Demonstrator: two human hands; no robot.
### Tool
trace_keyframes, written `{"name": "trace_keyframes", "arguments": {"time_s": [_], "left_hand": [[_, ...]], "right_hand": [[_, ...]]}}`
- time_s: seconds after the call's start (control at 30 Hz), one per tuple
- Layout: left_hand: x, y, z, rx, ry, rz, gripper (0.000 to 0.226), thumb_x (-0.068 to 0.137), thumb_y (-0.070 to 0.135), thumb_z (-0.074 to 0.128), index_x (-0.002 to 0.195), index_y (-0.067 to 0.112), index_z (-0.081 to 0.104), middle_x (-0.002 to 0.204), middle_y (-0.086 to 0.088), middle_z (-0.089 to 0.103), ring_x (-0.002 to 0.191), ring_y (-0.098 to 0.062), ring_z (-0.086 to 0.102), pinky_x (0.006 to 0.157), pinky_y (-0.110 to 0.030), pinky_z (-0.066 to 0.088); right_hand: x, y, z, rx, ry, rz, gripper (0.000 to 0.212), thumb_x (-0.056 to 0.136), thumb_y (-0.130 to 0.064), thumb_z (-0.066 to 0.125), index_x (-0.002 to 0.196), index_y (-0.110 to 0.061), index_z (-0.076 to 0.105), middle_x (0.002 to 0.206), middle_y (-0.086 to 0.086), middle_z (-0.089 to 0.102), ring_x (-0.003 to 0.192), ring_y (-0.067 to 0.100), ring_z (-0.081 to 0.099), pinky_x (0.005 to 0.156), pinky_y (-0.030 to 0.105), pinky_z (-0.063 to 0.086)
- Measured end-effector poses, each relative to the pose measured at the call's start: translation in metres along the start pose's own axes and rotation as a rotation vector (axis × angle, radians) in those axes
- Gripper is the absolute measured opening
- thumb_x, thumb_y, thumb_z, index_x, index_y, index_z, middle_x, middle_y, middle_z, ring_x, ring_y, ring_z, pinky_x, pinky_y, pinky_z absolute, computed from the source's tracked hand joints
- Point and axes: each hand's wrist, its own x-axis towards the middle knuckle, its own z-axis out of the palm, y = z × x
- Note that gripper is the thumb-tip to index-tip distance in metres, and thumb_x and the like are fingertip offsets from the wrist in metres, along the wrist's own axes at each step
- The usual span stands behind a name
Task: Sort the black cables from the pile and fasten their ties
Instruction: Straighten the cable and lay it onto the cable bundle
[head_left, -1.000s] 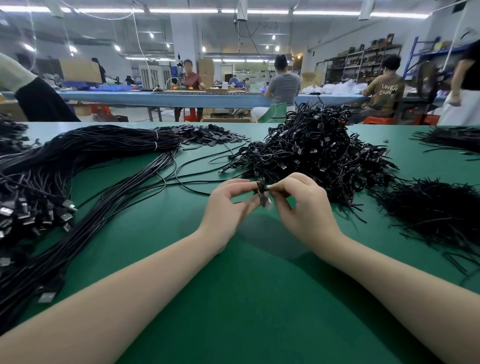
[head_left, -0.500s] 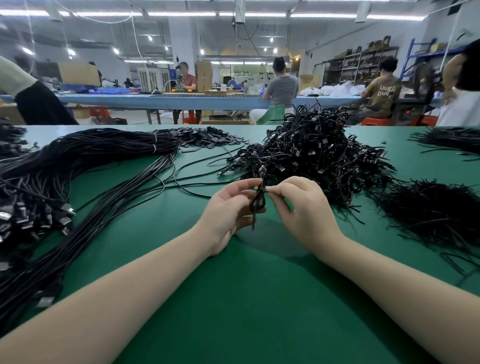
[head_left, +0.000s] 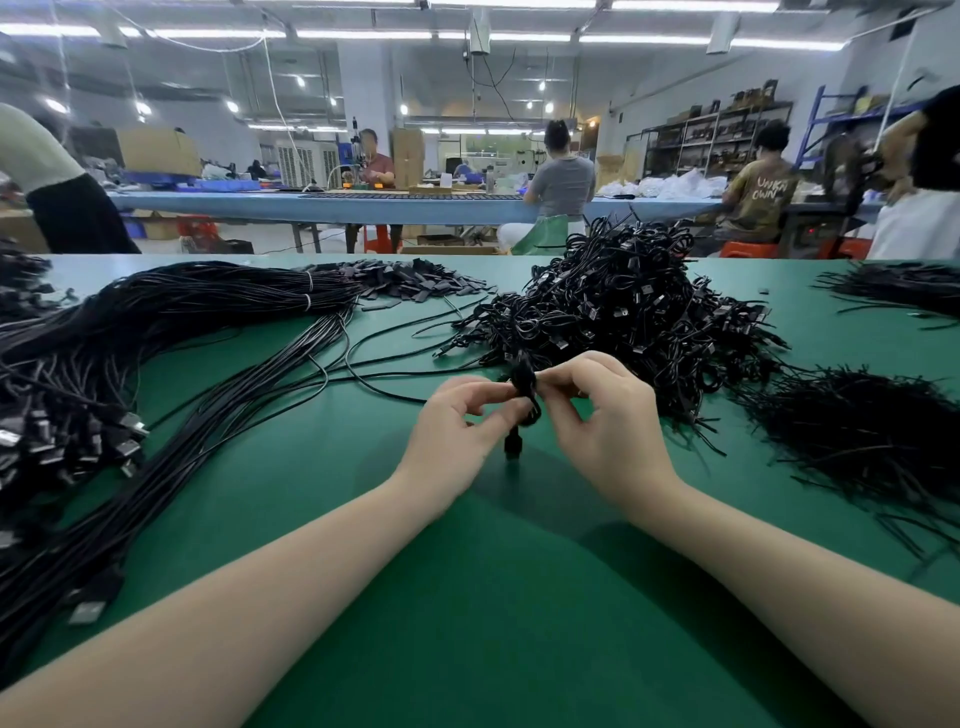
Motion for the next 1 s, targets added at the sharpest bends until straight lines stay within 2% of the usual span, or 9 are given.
{"name": "trace_keyframes", "arguments": {"time_s": [0.1, 0.23, 0.33, 0.43, 0.57, 0.7, 0.8, 0.93, 1.0], "left_hand": [[0.0, 0.005, 0.002, -0.227, -0.132, -0.136, 0.016, 0.096, 0.022, 0.056, 0.088, 0.017, 0.07, 0.075, 0.002, 0.07, 0.07, -0.01, 0.062, 0.065, -0.017, 0.049], [0.007, 0.012, -0.012, -0.417, -0.37, -0.392, 0.031, 0.099, 0.032, 0.044, 0.08, 0.014, 0.061, 0.053, 0.003, 0.055, 0.048, -0.013, 0.053, 0.053, -0.026, 0.035], [0.01, 0.011, -0.014, -0.357, -0.267, -0.388, 0.037, 0.1, 0.034, 0.043, 0.078, 0.014, 0.065, 0.053, -0.001, 0.058, 0.048, -0.016, 0.055, 0.048, -0.025, 0.033], [0.01, 0.006, -0.008, -0.164, -0.022, -0.268, 0.038, 0.102, 0.031, 0.04, 0.082, 0.019, 0.069, 0.062, 0.002, 0.067, 0.051, -0.011, 0.058, 0.042, -0.017, 0.033], [0.012, 0.001, -0.009, -0.15, 0.022, -0.316, 0.03, 0.1, 0.026, 0.042, 0.086, 0.022, 0.069, 0.061, 0.007, 0.065, 0.051, -0.006, 0.055, 0.043, -0.015, 0.037], [0.012, 0.001, -0.008, -0.176, -0.006, -0.324, 0.03, 0.099, 0.025, 0.044, 0.085, 0.022, 0.07, 0.061, 0.007, 0.065, 0.052, -0.005, 0.054, 0.045, -0.015, 0.038], [0.013, 0.0, -0.007, -0.167, -0.029, -0.332, 0.03, 0.1, 0.026, 0.044, 0.086, 0.021, 0.07, 0.06, 0.008, 0.064, 0.052, -0.005, 0.053, 0.045, -0.014, 0.038], [0.012, 0.001, -0.006, -0.141, -0.051, -0.316, 0.03, 0.1, 0.025, 0.044, 0.086, 0.02, 0.07, 0.06, 0.008, 0.064, 0.052, -0.005, 0.052, 0.046, -0.014, 0.038], [0.011, 0.001, -0.006, -0.126, -0.059, -0.313, 0.029, 0.1, 0.024, 0.044, 0.087, 0.019, 0.07, 0.061, 0.008, 0.064, 0.053, -0.005, 0.052, 0.047, -0.015, 0.039]], "right_hand": [[0.0, 0.0, -0.002, -0.065, 0.019, -0.07, 0.004, 0.082, 0.003, 0.07, 0.082, -0.001, 0.07, 0.074, 0.004, 0.063, 0.071, 0.021, 0.059, 0.068, 0.029, 0.049], [0.006, 0.002, -0.009, -0.348, -0.071, -0.427, 0.006, 0.079, 0.002, 0.069, 0.083, -0.002, 0.073, 0.075, 0.01, 0.065, 0.07, 0.029, 0.063, 0.067, 0.037, 0.05], [0.025, 0.001, -0.015, -0.397, -0.198, -0.502, 0.01, 0.076, 0.002, 0.073, 0.084, -0.004, 0.074, 0.075, 0.01, 0.065, 0.068, 0.028, 0.064, 0.063, 0.036, 0.052], [0.073, 0.004, -0.023, -0.389, -0.27, -0.405, 0.005, 0.083, -0.003, 0.067, 0.083, -0.003, 0.072, 0.073, 0.011, 0.065, 0.065, 0.029, 0.061, 0.062, 0.037, 0.051], [0.169, 0.046, -0.039, -0.625, -0.207, -0.069, 0.021, 0.096, -0.017, 0.05, 0.092, -0.006, 0.067, 0.088, 0.01, 0.063, 0.068, 0.021, 0.053, 0.053, 0.019, 0.036], [0.204, 0.094, -0.065, -1.049, -0.615, 0.413, 0.034, 0.095, -0.015, 0.043, 0.127, -0.006, 0.051, 0.122, 0.019, 0.051, 0.105, 0.036, 0.054, 0.086, 0.047, 0.048], [0.175, 0.084, -0.051, -0.971, -0.714, 0.359, 0.023, 0.087, -0.018, 0.056, 0.108, -0.014, 0.065, 0.101, 0.009, 0.064, 0.089, 0.029, 0.061, 0.076, 0.039, 0.054], [0.091, 0.07, -0.028, -0.991, -1.0, 0.37, 0.03, 0.08, -0.038, 0.067, 0.105, -0.02, 0.064, 0.106, 0.002, 0.063, 0.093, 0.027, 0.063, 0.07, 0.034, 0.053], [0.064, 0.075, -0.025, -1.086, -1.066, 0.439, 0.029, 0.087, -0.034, 0.062, 0.112, -0.02, 0.059, 0.113, 0.004, 0.059, 0.103, 0.031, 0.058, 0.072, 0.037, 0.052]]}}
